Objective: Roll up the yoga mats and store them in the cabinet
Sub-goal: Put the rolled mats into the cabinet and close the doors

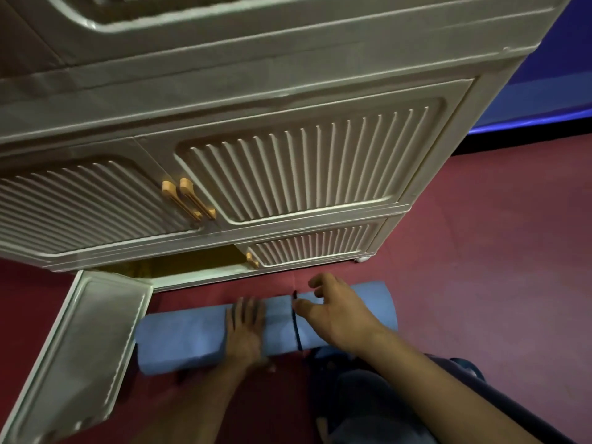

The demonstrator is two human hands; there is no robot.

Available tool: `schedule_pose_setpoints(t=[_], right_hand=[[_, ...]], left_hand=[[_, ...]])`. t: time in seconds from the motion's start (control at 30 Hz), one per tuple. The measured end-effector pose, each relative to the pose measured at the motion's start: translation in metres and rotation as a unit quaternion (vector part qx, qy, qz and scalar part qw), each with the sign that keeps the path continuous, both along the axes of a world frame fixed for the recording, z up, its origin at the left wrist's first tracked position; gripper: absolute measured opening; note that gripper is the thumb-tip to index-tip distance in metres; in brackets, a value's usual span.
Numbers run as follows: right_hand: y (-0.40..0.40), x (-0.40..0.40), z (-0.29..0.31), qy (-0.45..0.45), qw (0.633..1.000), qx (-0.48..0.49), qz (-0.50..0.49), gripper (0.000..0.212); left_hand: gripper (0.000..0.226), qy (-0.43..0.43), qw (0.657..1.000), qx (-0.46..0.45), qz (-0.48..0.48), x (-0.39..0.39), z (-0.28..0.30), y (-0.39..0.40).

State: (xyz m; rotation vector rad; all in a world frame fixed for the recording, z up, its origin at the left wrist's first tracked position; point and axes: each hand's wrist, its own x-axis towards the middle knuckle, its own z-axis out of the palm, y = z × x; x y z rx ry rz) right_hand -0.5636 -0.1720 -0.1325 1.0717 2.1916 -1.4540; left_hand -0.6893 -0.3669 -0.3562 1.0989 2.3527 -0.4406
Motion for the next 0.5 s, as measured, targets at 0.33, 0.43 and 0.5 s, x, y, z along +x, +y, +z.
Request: schedule_pose_setpoints(t=[0.33, 0.43, 0.5], right_hand=[[0.008, 0.012, 0.013, -0.069, 0.964, 0.189, 0.175, 0.079], [0.012, 0.017, 0.010, -0.090, 0.925, 0.243, 0.276, 0.099], [0.010, 0.021, 0.005, -0.062, 0.905, 0.249, 0.338, 0.101]], left_hand=[[0.071, -0.060, 0.995, -0.022, -0.077, -0.005, 0.077, 0.023], [0.067, -0.102, 0.994, 0.001, -0.032, 0.003, 0.088, 0.016], [0.072, -0.208, 0.976, 0.027, 0.064, 0.009, 0.086, 0.002]])
